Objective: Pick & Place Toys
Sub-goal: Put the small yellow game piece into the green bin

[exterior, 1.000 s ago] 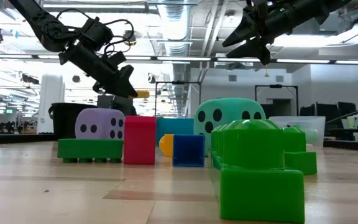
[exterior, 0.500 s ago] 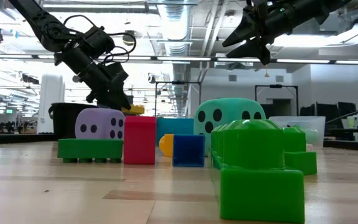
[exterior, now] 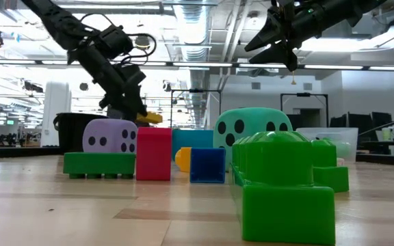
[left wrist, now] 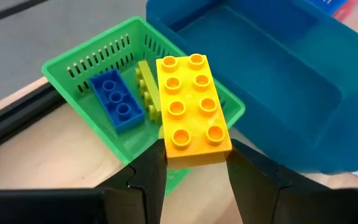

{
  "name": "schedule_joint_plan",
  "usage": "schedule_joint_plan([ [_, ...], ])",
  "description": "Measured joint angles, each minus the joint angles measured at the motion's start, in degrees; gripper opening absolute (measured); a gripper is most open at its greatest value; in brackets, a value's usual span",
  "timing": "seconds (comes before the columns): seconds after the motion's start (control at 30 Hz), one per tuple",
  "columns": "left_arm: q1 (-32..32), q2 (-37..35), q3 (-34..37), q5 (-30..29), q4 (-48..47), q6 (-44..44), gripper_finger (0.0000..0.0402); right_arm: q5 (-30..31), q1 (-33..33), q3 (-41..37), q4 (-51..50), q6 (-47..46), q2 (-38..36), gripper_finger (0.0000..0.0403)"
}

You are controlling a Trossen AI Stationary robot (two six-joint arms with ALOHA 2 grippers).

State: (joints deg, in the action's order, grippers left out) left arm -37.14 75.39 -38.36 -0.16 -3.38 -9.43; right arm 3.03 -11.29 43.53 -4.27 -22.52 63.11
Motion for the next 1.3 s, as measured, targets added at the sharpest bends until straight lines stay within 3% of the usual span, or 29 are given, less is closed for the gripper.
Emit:
schedule_joint_plan([
  [0.37,-0.3,13.7,-14.5,2.6,-15.1,0.2,0.0141,0.0,1.4,0.0,-0.1,-1.5,0.0,0.0179],
  [0.57,-0.8,16.4,-19.7,2.3,-15.7,1.5,0.0141,0.0,3.0,0.0,-0.3,-1.5,0.0,0.0179],
  [1.03,-1.5,16.4,-20.6,1.7,-18.1,2.1,0.0142,0.0,2.9,0.0,-3.5,-1.0,0.0,0.0179],
  [1.3,-1.5,16.4,-20.5,2.1,-18.9,1.6,0.0166,0.0,2.9,0.0,-3.5,-1.0,0.0,0.0179],
])
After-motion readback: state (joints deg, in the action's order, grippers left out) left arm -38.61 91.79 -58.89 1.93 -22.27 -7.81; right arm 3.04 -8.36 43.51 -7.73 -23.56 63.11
